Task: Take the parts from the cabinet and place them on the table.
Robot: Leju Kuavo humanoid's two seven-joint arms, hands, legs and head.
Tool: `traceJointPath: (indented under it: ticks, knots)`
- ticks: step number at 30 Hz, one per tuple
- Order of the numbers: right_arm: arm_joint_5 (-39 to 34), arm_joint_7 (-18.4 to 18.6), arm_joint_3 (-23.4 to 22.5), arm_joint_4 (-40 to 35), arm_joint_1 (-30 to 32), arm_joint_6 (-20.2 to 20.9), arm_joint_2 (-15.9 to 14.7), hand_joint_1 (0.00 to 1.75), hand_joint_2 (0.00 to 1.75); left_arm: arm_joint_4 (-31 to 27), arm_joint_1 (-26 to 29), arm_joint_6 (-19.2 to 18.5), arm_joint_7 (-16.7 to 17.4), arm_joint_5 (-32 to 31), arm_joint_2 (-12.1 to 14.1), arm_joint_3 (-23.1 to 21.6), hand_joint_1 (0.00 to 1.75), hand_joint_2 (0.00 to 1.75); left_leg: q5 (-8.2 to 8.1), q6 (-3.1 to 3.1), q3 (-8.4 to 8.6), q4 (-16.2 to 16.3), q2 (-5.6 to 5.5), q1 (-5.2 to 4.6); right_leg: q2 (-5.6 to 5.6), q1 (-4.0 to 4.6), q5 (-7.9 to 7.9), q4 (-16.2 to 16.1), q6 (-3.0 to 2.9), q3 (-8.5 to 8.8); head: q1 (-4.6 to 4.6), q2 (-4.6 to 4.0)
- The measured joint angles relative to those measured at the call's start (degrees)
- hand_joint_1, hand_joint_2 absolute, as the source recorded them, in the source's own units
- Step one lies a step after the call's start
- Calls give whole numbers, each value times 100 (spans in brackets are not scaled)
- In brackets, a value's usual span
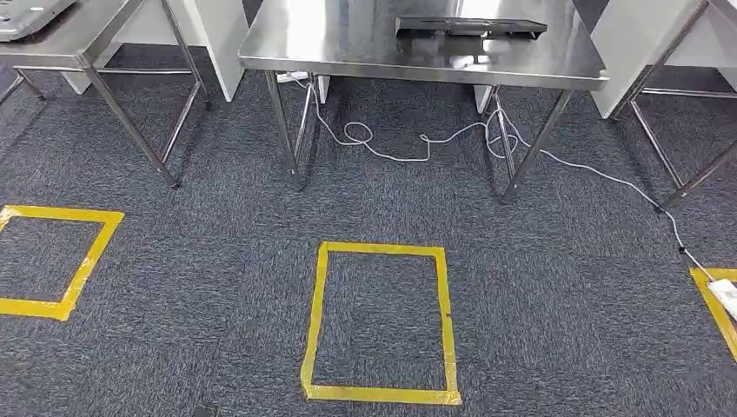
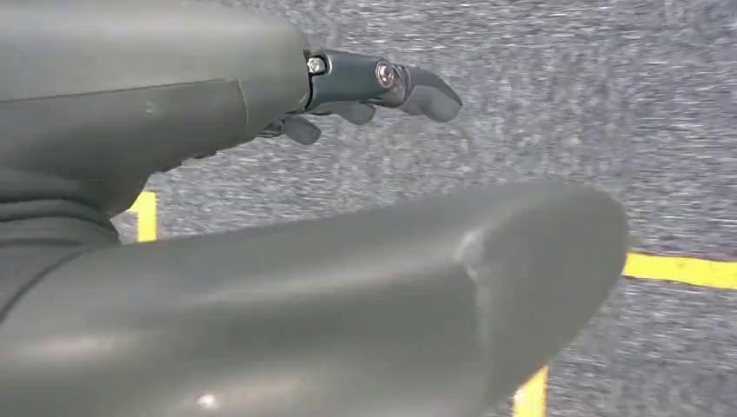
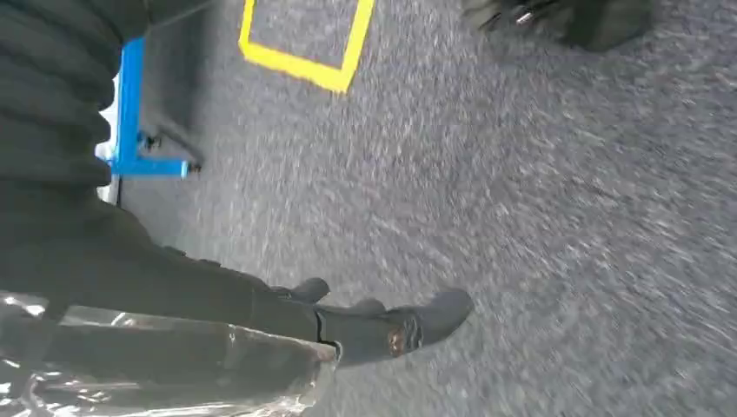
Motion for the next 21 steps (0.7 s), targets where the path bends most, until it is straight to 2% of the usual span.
traceJointPath:
  ticks: [1, 2, 3, 4, 5, 6, 7, 8, 9, 10, 11, 12, 13, 14, 15, 16, 17, 19, 20, 21]
  knots:
    - [-81, -52, -66, -11, -17, -20, 4, 0, 175, -7, -7, 0, 0, -13, -2, -9, 0, 0, 96, -41, -36, 3, 19, -11, 14, 82, -266, -774, -81, 333, 2, 0]
    - [-149, -98, -122, -9, -31, -22, 15, 0, 175, -7, -13, -4, -2, -22, 2, -13, 0, 0, 214, -75, -24, -81, 32, -1, 24, 95, -218, -653, -103, 242, -37, 0]
    - [-208, -151, -192, -9, -27, -28, 24, 0, 175, -6, -13, -7, -2, -35, 2, -17, 0, 0, 285, -101, -37, -103, 34, 17, 25, 114, -186, -652, -125, 191, -13, 0]
    - [-240, -188, -249, -9, -10, -31, 31, 0, 175, -4, -1, -11, -2, -39, 4, -17, 0, 0, 388, -145, -49, -152, 29, 11, 22, 110, -109, -633, -183, 119, -31, 0]
    - [-247, -216, -288, 0, -8, -28, 57, 0, 175, 9, 10, -15, -2, -39, 13, -20, 0, 0, 292, -180, -94, -123, 8, 62, 11, -61, -26, -632, -260, 85, -42, 0]
    - [-249, -249, -319, 2, 9, -17, 66, 0, 175, 9, 15, -15, 7, -44, 22, -20, 0, 0, -70, -206, -155, 41, 4, 69, -17, -20, 39, -625, -317, 13, -44, 0]
    - [-244, -275, -339, 2, 26, -6, 68, 0, 175, 9, 27, -15, 11, -46, 22, -20, 0, 0, -507, -220, -228, 367, 0, 84, -41, -12, 116, -625, -417, -50, -52, 0]
    - [-240, -295, -352, 2, 28, 9, 76, 0, 175, 9, 27, -15, 11, -50, 24, -20, 0, 0, -923, -251, -299, 856, -20, 88, -48, 6, 201, -624, -429, -140, -44, 0]
    - [-240, -310, -363, 2, 27, 13, 90, 0, 175, 9, 21, -15, 13, -52, 24, -20, 0, 0, -1168, -282, -350, 1325, -26, 98, -49, 25, 281, -618, -431, -234, -53, 0]
    - [-240, -321, -376, 2, 27, 15, 96, 0, 175, 9, 17, -15, 13, -57, 24, -20, 0, 0, -1203, -305, -346, 1680, -30, 111, -51, 36, 358, -599, -425, -336, -44, 0]
    - [-238, -323, -393, 2, 27, 22, 98, 0, 175, 9, 15, -15, 18, -57, 26, -22, 0, 0, -1058, -318, -269, 1829, -32, 121, -51, 36, 422, -560, -408, -393, -46, 0]
    - [-238, -323, -404, 2, 28, 39, 98, 0, 175, 9, 12, -15, 26, -57, 26, -22, 0, 0, -833, -320, -100, 1767, -33, 133, -49, 33, 473, -502, -384, -530, -52, 0]
    - [-238, -323, -419, 4, 30, 48, 98, 0, 175, 4, 4, -17, 28, -57, 26, -22, 0, 0, -619, -317, 193, 1496, -32, 151, -43, 26, 524, -427, -365, -660, -55, 0]
    - [-236, -323, -439, 4, 31, 63, 98, 0, 175, 2, -8, -22, 28, -59, 26, -22, 0, 0, -582, -300, 589, 1037, -39, 159, -32, 23, 553, -355, -324, -777, -50, 0]
    - [-218, -323, -448, 2, 26, 72, 98, 0, 175, -4, -34, -24, 31, -59, 26, -22, 0, 0, -870, -274, 922, 514, -64, 161, -28, 23, 588, -295, -290, -847, -55, 0]
    - [-198, -323, -450, 4, 24, 79, 101, 0, 175, -13, -46, -20, 28, -66, 26, -22, 0, 0, -1056, -242, 1185, 59, -81, 127, -29, 59, 628, -254, -251, -907, -48, 0]
    - [-181, -323, -454, 4, 23, 83, 101, 0, 175, -13, -52, -15, 28, -68, 28, -22, 0, 0, -1037, -209, 1132, 110, -63, 100, -41, 55, 693, -281, -190, -919, -30, 0]
    - [-150, -323, -454, 4, 16, 83, 107, 0, 175, -13, -49, -4, 33, -74, 35, -22, 0, 0, -955, -104, 1075, 68, -62, 50, -41, 32, 809, -323, -117, -952, -33, 0]
    - [-144, -323, -457, 11, 46, 85, 103, 0, 175, -11, -47, -4, 35, -72, 31, -20, 0, 0, -833, -28, 985, -48, -36, 88, -37, 101, 863, -336, -69, -995, -28, 0]
    - [-142, -323, -461, 11, 46, 83, 90, 0, 175, -13, -66, 2, 35, -74, 26, -22, 0, 0, -722, 1, 946, -81, -7, 84, -27, 57, 704, -223, -100, -1086, -39, 0]
